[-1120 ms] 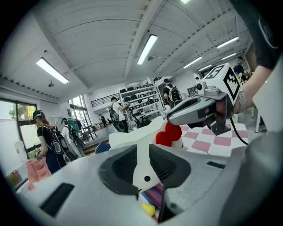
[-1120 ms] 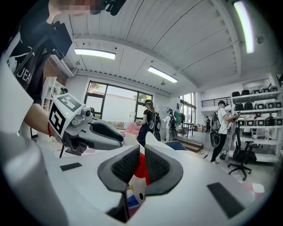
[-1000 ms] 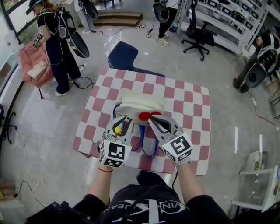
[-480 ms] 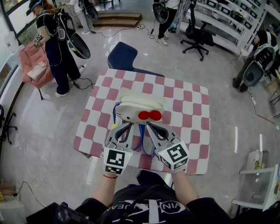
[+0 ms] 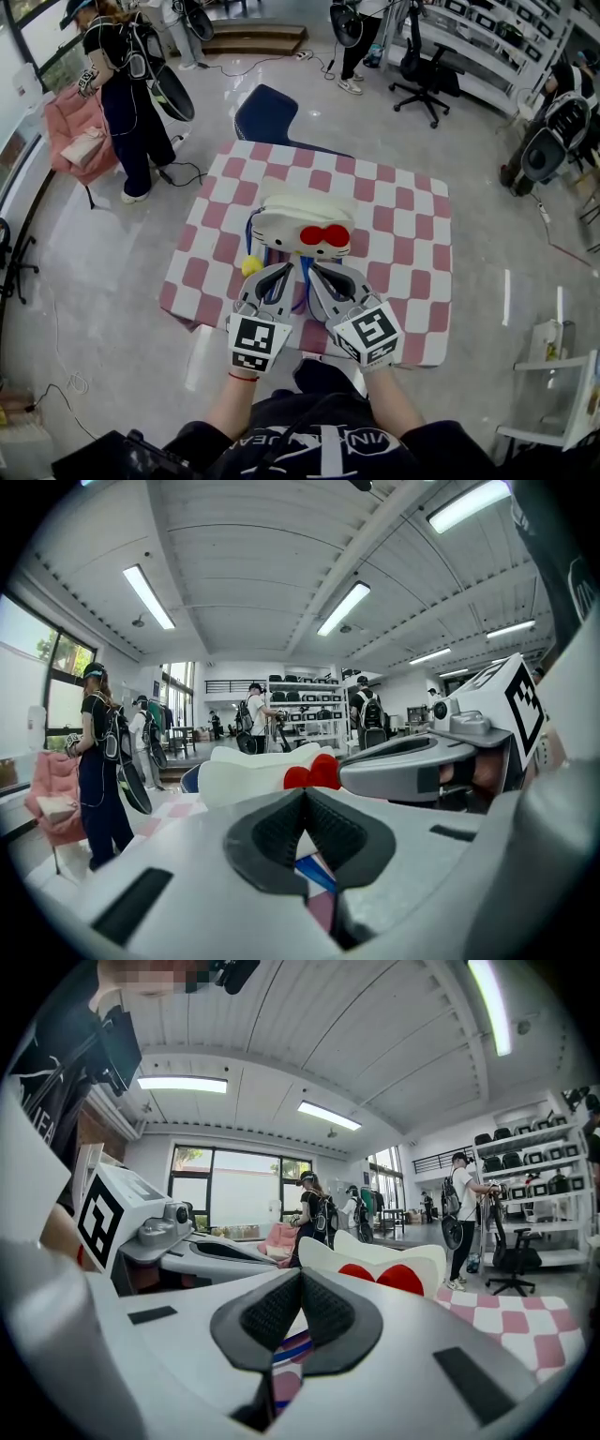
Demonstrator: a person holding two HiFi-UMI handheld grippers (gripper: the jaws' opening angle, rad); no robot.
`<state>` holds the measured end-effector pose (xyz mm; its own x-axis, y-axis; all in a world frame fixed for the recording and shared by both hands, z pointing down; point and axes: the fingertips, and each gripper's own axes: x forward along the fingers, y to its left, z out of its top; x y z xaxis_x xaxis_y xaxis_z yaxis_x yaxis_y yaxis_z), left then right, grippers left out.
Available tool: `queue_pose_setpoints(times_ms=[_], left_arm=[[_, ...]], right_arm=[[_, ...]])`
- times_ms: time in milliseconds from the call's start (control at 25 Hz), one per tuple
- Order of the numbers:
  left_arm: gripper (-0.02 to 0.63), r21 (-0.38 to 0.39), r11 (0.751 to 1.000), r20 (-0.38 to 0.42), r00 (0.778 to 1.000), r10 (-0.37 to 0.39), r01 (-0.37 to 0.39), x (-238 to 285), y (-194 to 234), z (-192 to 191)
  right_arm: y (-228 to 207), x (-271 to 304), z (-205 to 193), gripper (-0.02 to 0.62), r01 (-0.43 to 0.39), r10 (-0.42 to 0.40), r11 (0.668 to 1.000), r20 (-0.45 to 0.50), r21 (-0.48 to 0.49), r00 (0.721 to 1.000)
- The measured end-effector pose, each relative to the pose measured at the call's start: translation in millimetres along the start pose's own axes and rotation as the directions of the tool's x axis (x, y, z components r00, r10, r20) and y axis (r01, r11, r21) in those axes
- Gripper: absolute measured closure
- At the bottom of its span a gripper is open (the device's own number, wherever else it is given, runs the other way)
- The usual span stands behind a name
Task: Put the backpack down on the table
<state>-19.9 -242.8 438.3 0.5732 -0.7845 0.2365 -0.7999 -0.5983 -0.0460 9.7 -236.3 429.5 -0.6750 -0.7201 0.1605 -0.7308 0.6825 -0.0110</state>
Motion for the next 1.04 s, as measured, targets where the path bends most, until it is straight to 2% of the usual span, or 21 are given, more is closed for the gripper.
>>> queue_pose_setpoints(times_ms=[160,560,840,1040], left_arm=[[0.600,-0.043,0.999,0.017,1.000,0.004,-0.003,-10.8,2.2,1.0],[0.600,-0.053,0.999,-0.031,1.000,0.003,-0.005,-49.2,-8.7,-25.9],[0.600,-0.046,0.999,-0.013,1.000,-0.025,0.024,-81.6,-23.3,-30.6],[0.600,-0.078,0.996,0.006,0.999,-0.045,0.045,-114.2,-35.1,-28.2]], right_arm=[[7.7,-4.2,-0.6,0.594,-0.003,0.003,1.000,-0.001,0.002,1.000],[43.5,-21.1,-10.4,0.594,-0.007,0.007,0.999,-0.016,0.031,1.000],[74.5,-42.0,-9.5,0.594,0.016,-0.016,1.000,-0.012,0.021,1.000],[101.8,-63.0,-7.0,0.594,0.040,-0.040,0.999,-0.003,0.022,0.999]])
